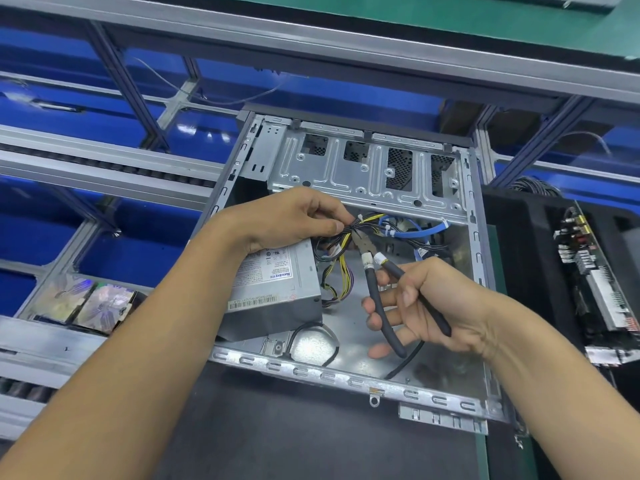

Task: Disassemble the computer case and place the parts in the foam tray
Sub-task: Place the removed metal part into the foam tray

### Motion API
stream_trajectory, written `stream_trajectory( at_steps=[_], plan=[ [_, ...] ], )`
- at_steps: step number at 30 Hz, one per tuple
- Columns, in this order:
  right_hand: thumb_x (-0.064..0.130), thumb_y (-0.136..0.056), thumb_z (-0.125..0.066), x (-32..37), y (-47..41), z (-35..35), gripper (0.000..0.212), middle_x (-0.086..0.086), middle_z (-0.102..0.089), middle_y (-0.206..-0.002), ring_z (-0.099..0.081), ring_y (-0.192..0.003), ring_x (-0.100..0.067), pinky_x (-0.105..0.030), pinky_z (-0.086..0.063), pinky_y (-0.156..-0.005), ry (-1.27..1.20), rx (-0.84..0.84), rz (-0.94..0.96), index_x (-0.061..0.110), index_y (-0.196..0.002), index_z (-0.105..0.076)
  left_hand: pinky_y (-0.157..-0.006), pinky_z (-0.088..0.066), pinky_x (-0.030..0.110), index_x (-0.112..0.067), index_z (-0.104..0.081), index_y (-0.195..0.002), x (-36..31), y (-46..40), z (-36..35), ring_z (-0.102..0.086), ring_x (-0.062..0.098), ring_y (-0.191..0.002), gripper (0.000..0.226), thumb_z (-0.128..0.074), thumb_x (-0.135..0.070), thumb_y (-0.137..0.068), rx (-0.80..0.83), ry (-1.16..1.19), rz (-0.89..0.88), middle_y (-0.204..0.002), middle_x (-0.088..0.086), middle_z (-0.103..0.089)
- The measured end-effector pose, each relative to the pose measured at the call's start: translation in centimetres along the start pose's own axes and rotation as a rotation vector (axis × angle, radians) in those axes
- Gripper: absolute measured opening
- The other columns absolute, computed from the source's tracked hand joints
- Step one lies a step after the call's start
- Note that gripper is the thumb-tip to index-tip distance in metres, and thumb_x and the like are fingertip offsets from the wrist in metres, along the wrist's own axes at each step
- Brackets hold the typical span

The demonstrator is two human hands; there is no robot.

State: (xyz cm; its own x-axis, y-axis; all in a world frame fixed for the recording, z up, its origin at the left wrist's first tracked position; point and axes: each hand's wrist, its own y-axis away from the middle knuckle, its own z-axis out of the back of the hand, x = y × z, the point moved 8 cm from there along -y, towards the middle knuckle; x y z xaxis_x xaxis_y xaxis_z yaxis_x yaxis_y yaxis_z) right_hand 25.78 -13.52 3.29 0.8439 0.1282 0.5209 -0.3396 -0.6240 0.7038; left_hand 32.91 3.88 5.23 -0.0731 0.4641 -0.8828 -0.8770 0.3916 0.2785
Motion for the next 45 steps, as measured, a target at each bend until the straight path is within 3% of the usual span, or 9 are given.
stream_trajectory(
  at_steps=[3, 7, 16, 18, 21, 26, 31, 36, 45],
  plan=[
    [-0.007, -0.06, -0.031, 0.1, 0.1, -0.3, 0.032, -0.015, -0.059, -0.075, -0.057, -0.058, -0.029, -0.05, -0.059, -0.054, 0.028, -0.001, -0.006, 0.014, -0.081, -0.045, -0.085, -0.051, 0.016, -0.024, -0.073, -0.119, -0.1, 0.1, 0.0, -0.07, 0.008, -0.097, 0.02, -0.061, -0.02, -0.103, -0.002, 0.0, 0.001, -0.105, -0.001, -0.077],
    [-0.006, -0.06, -0.03, 0.3, 0.1, -0.6, 0.032, -0.012, -0.052, -0.069, -0.049, -0.051, -0.024, -0.033, -0.049, -0.046, 0.071, -0.042, 0.033, 0.015, -0.083, -0.038, -0.091, -0.055, 0.024, -0.019, -0.072, -0.12, -0.2, -0.1, 0.0, -0.071, 0.018, -0.101, 0.021, -0.061, -0.018, -0.103, -0.011, -0.001, -0.001, -0.109, 0.006, -0.076],
    [-0.002, -0.057, -0.03, -0.7, 0.1, -1.7, 0.042, -0.01, -0.049, -0.063, -0.044, -0.045, -0.021, -0.029, -0.045, -0.042, 0.09, -0.071, 0.094, 0.012, -0.096, -0.037, -0.087, -0.055, 0.022, -0.019, -0.072, -0.12, 0.2, -0.4, -0.1, -0.072, 0.017, -0.097, 0.02, -0.06, -0.018, -0.103, 0.016, 0.037, -0.009, -0.106, 0.012, -0.077],
    [-0.004, -0.059, -0.03, -1.4, 0.1, -1.9, 0.047, -0.012, -0.051, -0.063, -0.048, -0.046, -0.023, -0.031, -0.047, -0.042, 0.114, -0.06, 0.108, 0.008, -0.102, -0.044, -0.094, -0.056, 0.027, -0.019, -0.072, -0.12, 0.3, -0.5, -0.2, -0.071, 0.025, -0.103, 0.02, -0.06, -0.018, -0.104, 0.034, 0.05, -0.013, -0.108, 0.013, -0.077],
    [-0.013, -0.07, -0.031, -1.0, 0.3, -0.8, 0.049, -0.018, -0.065, -0.069, -0.061, -0.051, -0.029, -0.034, -0.052, -0.045, 0.214, -0.129, 0.176, -0.003, -0.111, -0.056, -0.082, -0.053, 0.017, -0.019, -0.073, -0.117, 0.3, -0.5, -0.2, -0.069, 0.013, -0.087, 0.019, -0.06, -0.017, -0.103, 0.027, 0.074, -0.017, -0.096, 0.007, -0.077],
    [-0.005, -0.083, -0.034, -0.4, 0.9, -0.1, 0.045, -0.018, -0.078, -0.095, -0.077, -0.079, -0.032, -0.022, -0.039, -0.043, 0.457, -0.169, 0.164, 0.006, -0.118, -0.059, -0.076, -0.05, 0.012, -0.018, -0.073, -0.117, 0.4, -0.5, -0.3, -0.066, 0.005, -0.082, 0.019, -0.06, -0.016, -0.104, 0.038, 0.065, -0.021, -0.086, -0.005, -0.075],
    [-0.012, -0.084, -0.02, -0.4, 0.8, -0.5, 0.06, -0.023, -0.075, -0.106, -0.075, -0.096, -0.04, -0.03, -0.056, -0.044, 0.336, -0.06, 0.118, 0.006, -0.128, -0.057, -0.081, -0.053, 0.015, -0.02, -0.072, -0.119, 0.3, -0.5, -0.1, -0.066, 0.007, -0.086, 0.02, -0.06, -0.019, -0.104, 0.034, 0.038, -0.013, -0.096, 0.007, -0.076],
    [-0.013, -0.073, -0.022, -0.2, 0.2, -0.5, 0.067, -0.027, -0.073, -0.109, -0.073, -0.101, -0.044, -0.037, -0.06, -0.049, 0.266, -0.009, 0.097, 0.004, -0.128, -0.058, -0.08, -0.052, 0.014, -0.021, -0.071, -0.121, 0.3, -0.5, 0.0, -0.065, 0.007, -0.085, 0.02, -0.06, -0.02, -0.104, 0.027, 0.006, -0.011, -0.091, 0.009, -0.075],
    [-0.007, -0.059, -0.032, -0.3, -0.2, -0.2, 0.079, -0.032, -0.069, -0.117, -0.068, -0.108, -0.049, -0.044, -0.062, -0.054, 0.161, 0.066, 0.094, 0.0, -0.133, -0.055, -0.083, -0.054, 0.017, -0.02, -0.071, -0.122, 0.5, -0.6, -0.1, -0.068, 0.009, -0.089, 0.021, -0.06, -0.02, -0.104, 0.029, 0.03, -0.003, -0.102, 0.011, -0.076]
  ],
)
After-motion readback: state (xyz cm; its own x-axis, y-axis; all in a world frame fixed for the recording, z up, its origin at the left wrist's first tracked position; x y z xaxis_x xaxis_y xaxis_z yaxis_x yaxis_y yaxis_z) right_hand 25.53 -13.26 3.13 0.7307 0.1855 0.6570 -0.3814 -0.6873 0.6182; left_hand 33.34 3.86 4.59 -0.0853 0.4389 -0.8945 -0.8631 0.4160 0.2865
